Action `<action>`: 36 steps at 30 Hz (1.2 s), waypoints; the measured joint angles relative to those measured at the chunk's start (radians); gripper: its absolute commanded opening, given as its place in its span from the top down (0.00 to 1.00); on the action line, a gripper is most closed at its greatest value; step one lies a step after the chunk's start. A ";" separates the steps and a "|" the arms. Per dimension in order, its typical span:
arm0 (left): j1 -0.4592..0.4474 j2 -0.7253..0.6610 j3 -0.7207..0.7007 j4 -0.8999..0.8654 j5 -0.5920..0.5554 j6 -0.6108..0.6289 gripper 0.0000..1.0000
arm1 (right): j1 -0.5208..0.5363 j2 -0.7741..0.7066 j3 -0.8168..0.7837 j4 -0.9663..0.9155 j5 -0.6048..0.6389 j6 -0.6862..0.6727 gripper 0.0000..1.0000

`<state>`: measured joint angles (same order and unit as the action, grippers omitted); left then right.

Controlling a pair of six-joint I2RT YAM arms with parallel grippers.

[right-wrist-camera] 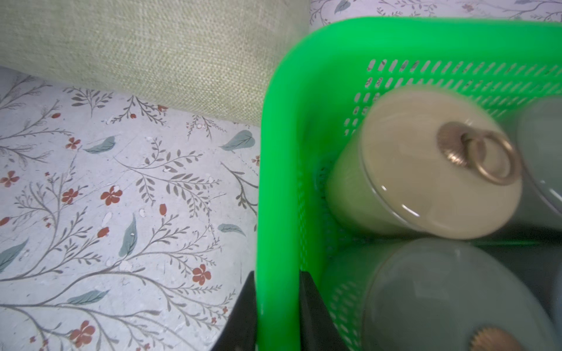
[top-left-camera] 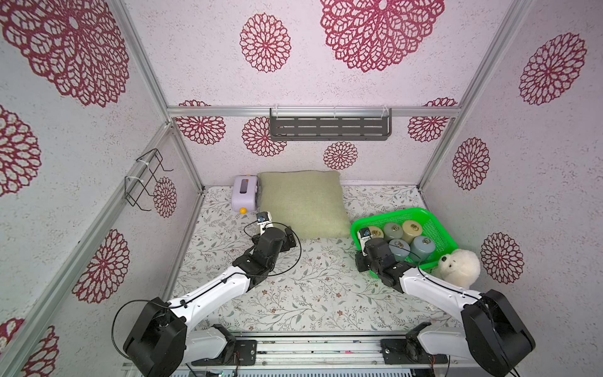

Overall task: Take the tea canister out of the basket
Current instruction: Move the basket to the center of the board.

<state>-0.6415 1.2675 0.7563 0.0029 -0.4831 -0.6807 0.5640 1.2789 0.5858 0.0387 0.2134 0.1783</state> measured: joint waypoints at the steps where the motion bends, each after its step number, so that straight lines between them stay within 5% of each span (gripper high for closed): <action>1: 0.000 0.000 0.000 0.000 0.000 0.000 0.03 | 0.013 0.000 0.000 0.000 0.010 0.007 0.90; 12: -0.001 -0.025 -0.004 0.000 0.000 -0.002 0.03 | 0.175 0.012 0.012 -0.022 0.103 0.089 0.90; 21: -0.002 -0.069 -0.014 -0.008 -0.021 -0.007 0.03 | 0.345 0.166 0.143 -0.042 0.206 0.216 0.82; 25: -0.002 -0.096 -0.019 -0.013 -0.033 -0.011 0.03 | 0.409 0.247 0.219 -0.042 0.222 0.256 0.73; 31: -0.002 -0.119 -0.021 -0.028 -0.062 -0.016 0.03 | 0.489 0.356 0.324 0.009 0.196 0.308 0.37; 36: -0.002 -0.158 -0.035 -0.031 -0.080 -0.019 0.03 | 0.529 0.372 0.359 0.007 0.154 0.325 0.18</action>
<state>-0.6437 1.1091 0.7216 -0.0284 -0.5632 -0.7002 1.0931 1.6508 0.9447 0.0460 0.3672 0.5030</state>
